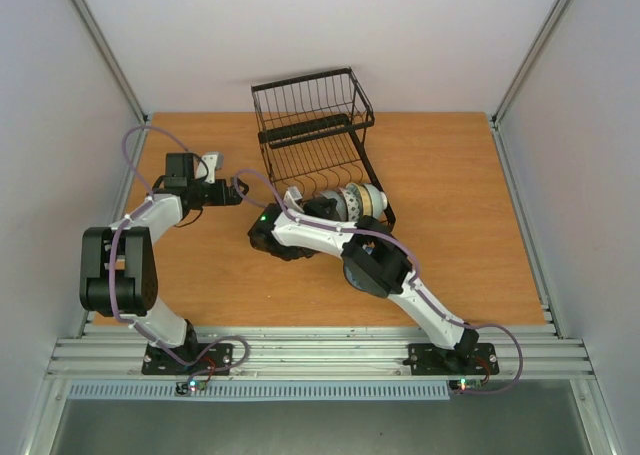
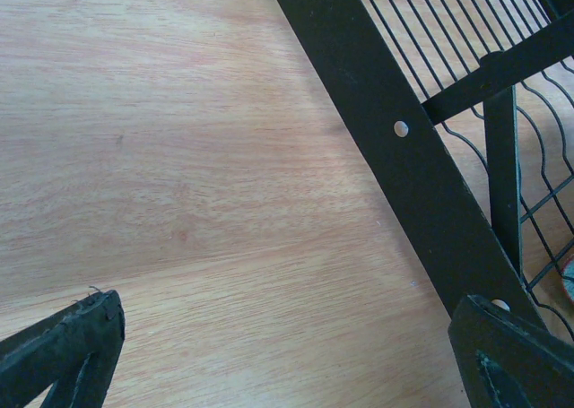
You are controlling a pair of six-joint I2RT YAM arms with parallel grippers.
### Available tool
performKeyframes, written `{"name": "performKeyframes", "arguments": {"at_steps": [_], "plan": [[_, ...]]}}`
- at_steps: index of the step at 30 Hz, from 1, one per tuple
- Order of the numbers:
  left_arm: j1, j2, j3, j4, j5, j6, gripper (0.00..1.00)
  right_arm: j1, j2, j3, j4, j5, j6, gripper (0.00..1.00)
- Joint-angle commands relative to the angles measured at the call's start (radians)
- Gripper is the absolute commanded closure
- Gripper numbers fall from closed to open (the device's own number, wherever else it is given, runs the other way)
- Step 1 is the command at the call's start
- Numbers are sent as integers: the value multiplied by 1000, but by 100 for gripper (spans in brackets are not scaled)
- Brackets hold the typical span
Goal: Load the bowls into the dish rack
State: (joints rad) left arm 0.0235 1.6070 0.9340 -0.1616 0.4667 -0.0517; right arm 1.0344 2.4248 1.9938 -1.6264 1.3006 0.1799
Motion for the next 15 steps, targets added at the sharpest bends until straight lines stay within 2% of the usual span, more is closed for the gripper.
{"name": "performKeyframes", "arguments": {"at_steps": [1, 7, 11, 15], "plan": [[-4, 2, 12, 32, 13, 4, 1, 7, 49, 22, -216, -69, 14, 91], [-4, 0, 12, 31, 13, 4, 1, 7, 53, 39, -216, -75, 24, 85], [-4, 3, 12, 32, 16, 4, 0, 13, 12, 40, -217, -83, 37, 66], [-4, 7, 14, 32, 19, 3, 1, 29, -37, 52, -216, -82, 45, 56]]}}
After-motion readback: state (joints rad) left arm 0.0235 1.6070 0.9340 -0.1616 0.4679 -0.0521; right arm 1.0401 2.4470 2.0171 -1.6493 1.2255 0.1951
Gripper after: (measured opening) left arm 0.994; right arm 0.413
